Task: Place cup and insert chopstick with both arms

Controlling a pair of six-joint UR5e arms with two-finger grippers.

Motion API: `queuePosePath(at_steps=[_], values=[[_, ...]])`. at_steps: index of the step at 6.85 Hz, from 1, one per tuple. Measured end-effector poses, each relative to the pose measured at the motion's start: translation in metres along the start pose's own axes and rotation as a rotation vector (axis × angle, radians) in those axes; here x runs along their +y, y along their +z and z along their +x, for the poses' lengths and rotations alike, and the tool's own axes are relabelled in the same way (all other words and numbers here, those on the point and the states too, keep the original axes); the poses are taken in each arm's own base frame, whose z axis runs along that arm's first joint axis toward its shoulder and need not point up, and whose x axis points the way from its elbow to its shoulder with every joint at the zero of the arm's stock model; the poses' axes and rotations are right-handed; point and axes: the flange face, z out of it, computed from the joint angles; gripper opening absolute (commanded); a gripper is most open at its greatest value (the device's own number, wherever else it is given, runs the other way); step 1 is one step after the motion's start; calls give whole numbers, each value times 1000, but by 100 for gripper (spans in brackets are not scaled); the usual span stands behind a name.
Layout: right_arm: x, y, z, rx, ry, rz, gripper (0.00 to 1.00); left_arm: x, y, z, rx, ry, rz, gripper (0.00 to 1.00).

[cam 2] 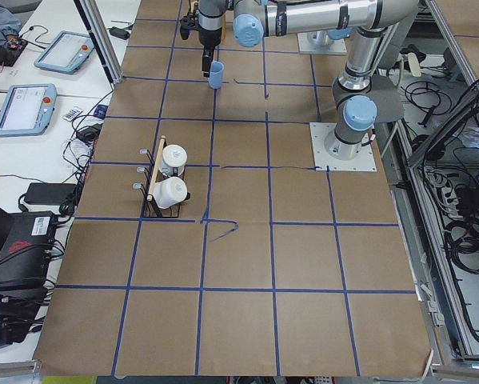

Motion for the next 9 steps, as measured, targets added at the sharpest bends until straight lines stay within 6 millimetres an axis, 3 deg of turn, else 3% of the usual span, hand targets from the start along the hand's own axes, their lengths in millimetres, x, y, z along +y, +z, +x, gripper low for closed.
queuePosePath(at_steps=[1, 2, 3, 6, 9], values=[[-5, 4, 1, 7, 10, -1, 0, 0, 0, 0, 1, 0, 0, 100], [-13, 9, 4, 17, 21, -2, 84, 0, 0, 0, 2, 0, 0, 100], [-20, 13, 8, 26, 32, 0, 100, 0, 0, 0, 2, 0, 1, 100], [-22, 14, 9, 29, 47, 2, 100, 0, 0, 0, 5, 0, 1, 100], [-8, -19, 2, -19, 12, 113, 100, 0, 0, 0, 5, 0, 1, 100]])
